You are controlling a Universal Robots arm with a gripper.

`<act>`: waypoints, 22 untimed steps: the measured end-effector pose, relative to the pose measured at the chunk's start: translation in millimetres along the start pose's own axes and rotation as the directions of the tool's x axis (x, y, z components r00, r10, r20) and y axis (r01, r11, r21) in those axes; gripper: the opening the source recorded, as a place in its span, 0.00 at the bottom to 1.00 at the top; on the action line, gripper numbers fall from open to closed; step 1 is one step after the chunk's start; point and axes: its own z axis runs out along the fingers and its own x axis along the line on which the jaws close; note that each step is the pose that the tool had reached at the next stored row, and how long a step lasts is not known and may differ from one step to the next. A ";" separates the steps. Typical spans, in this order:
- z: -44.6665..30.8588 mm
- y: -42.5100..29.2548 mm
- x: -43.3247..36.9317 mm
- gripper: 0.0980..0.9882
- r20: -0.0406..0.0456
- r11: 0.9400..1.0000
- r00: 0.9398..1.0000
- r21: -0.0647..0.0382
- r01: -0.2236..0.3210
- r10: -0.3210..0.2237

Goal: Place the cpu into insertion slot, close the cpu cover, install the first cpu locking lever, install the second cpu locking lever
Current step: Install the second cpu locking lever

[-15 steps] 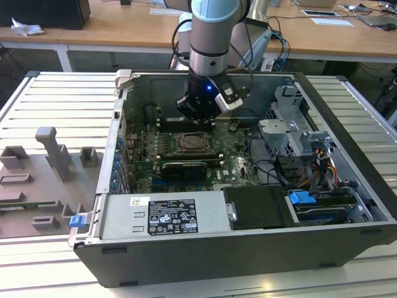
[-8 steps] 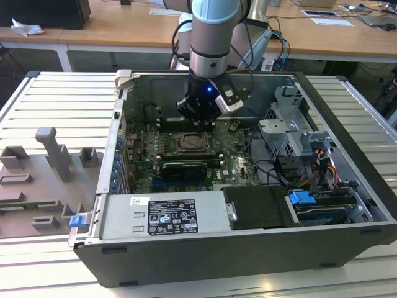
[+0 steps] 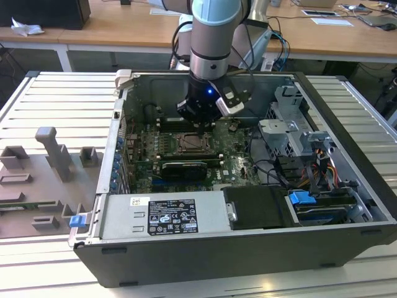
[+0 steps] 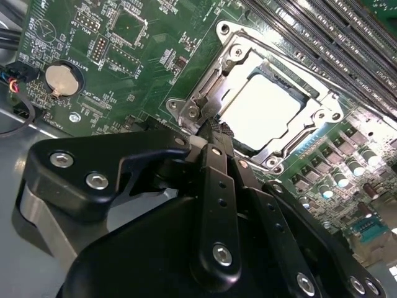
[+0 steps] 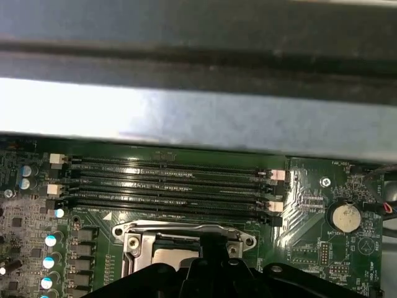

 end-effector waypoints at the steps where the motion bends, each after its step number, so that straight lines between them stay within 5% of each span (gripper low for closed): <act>1: -0.1 -0.9 0.1 0.01 0.000 1.000 1.000 0.000 0.000 0.000; 7: -2.4 -2.8 0.2 0.01 0.000 1.000 1.000 0.000 0.000 0.000; 18: -35.7 -0.9 0.2 0.01 0.000 1.000 1.000 0.000 -0.003 0.003; 22: -36.7 -3.2 0.4 0.01 0.000 1.000 1.000 0.000 -0.005 0.005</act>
